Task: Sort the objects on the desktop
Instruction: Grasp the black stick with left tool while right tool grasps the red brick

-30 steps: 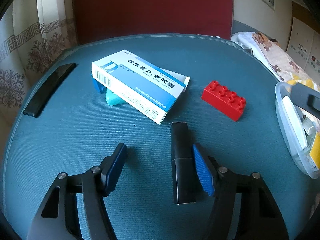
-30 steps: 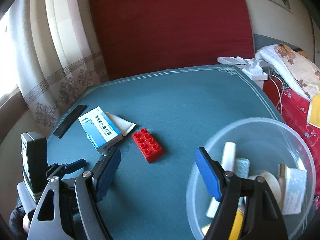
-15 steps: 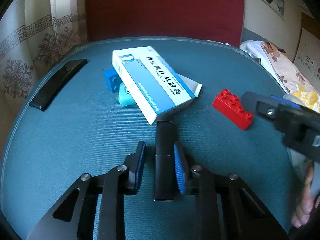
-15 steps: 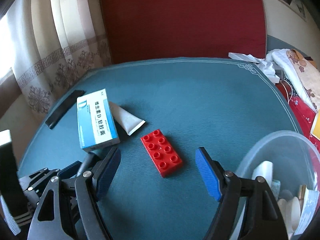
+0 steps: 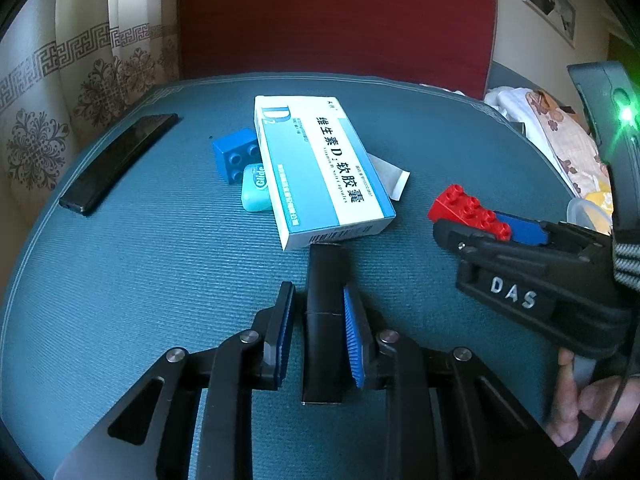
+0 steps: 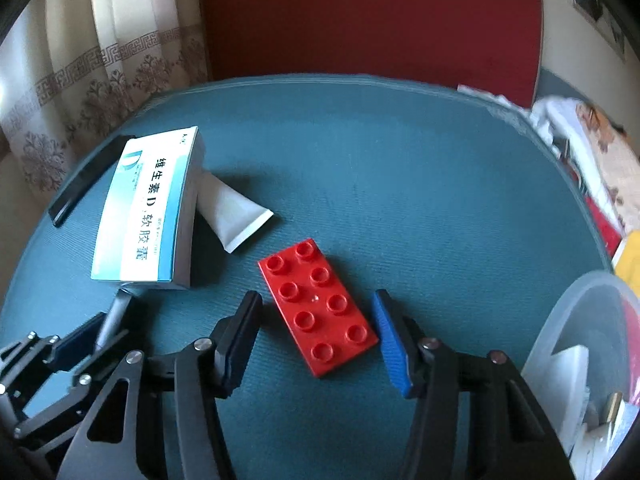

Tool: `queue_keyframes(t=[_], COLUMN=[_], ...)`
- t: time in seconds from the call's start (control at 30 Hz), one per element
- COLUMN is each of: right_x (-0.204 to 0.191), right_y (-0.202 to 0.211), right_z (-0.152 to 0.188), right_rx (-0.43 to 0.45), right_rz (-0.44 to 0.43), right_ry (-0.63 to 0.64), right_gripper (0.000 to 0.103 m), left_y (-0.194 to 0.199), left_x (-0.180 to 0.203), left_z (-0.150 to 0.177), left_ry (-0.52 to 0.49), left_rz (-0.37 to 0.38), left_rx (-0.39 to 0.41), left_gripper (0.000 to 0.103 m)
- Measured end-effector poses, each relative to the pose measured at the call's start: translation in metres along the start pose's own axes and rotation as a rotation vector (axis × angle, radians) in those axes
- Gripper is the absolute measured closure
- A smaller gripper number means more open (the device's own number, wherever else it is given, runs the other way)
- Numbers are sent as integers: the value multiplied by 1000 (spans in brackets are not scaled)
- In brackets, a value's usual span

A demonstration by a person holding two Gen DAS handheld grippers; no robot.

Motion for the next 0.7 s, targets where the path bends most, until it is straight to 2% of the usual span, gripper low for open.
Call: queue_keyframes(t=[0.3, 0.4, 0.53, 0.57, 0.7], right_x=[-6, -4, -2, -2, -1], right_y=[3, 7, 16, 18, 30], right_z=[5, 9, 14, 15, 19], right_rx=[30, 33, 39, 43, 62], right_rz=[37, 25, -39, -52, -63], right_ry=[16, -5, -45, -51, -61], right_gripper=[57, 61, 63, 68, 68], left_y=[-1, 0, 2, 2, 4], left_x=[-2, -1, 1, 3, 5], left_z=[-1, -1, 1, 1, 3], left_ry=[7, 11, 14, 17, 18], left_rz=[6, 11, 44, 64, 105], left_rx=[-2, -3, -7, -12, -20], left_gripper=[77, 77, 81, 81, 81])
Point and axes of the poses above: each gripper's, at about its wrist camera, not at the fingertips, and y roughly against the way its jaws point, x to its right, z to its underside, the point moved 4 cm from there along -y, roughly the way its jaws point, and after that the axes turned 9 degrees about -x, right-handed, at the moved point
